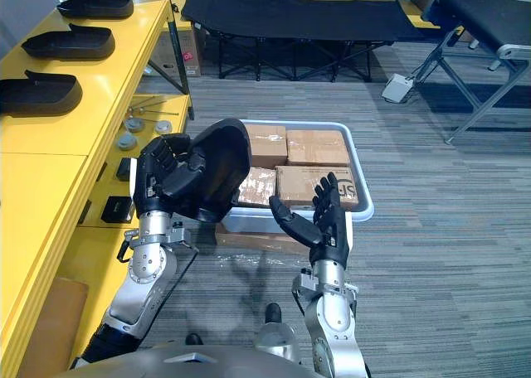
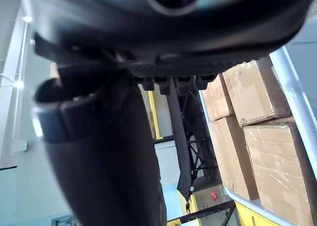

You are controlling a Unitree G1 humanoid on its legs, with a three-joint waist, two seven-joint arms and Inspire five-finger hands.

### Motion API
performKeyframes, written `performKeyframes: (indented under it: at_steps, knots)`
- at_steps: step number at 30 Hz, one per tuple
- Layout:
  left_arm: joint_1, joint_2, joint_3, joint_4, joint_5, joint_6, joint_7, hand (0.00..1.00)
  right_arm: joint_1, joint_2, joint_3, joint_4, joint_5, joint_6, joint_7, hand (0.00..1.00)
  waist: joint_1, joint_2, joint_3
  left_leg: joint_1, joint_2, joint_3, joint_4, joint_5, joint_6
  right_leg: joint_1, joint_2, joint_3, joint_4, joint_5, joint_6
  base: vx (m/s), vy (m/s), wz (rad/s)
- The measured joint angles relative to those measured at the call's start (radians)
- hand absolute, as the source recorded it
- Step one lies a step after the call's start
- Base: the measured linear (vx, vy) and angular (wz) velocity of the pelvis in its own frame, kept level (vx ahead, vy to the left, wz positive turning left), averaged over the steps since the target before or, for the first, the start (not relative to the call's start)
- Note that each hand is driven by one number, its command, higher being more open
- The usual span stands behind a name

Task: Walk over and take three plastic housings, then place them on the shelf

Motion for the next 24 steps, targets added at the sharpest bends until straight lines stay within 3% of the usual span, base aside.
performKeyframes:
  at_steps: [6,16,24]
  knots:
    - [0.0,-0.026,0.024,0.0,-0.019,-0.009,0.027,0.0,0.015,0.005,-0.015,0.018,-0.045,-0.001,-0.005,1.0,0.0,0.02,-0.012,0.0,0.001,0.0,-0.001,0.0,0.0,0.0,0.001,0.0,-0.001,0.0,0.0,-0.04,-0.024,0.0]
    - [0.002,-0.036,0.05,-0.05,-0.025,-0.01,0.103,0.0,0.021,0.004,0.01,0.018,-0.082,0.008,-0.02,1.0,0.003,0.019,-0.013,-0.001,0.001,-0.014,0.0,0.001,0.0,0.01,-0.001,-0.015,-0.002,0.0,0.0,-0.03,-0.015,0.04]
    - [0.001,-0.04,0.011,-0.149,-0.027,-0.02,0.047,0.0,-0.01,0.002,0.115,0.017,-0.093,0.008,0.032,1.0,0.02,0.012,-0.021,-0.001,0.0,-0.028,0.0,0.002,0.001,0.013,-0.004,-0.031,-0.003,0.0,0.0,-0.03,-0.012,0.04]
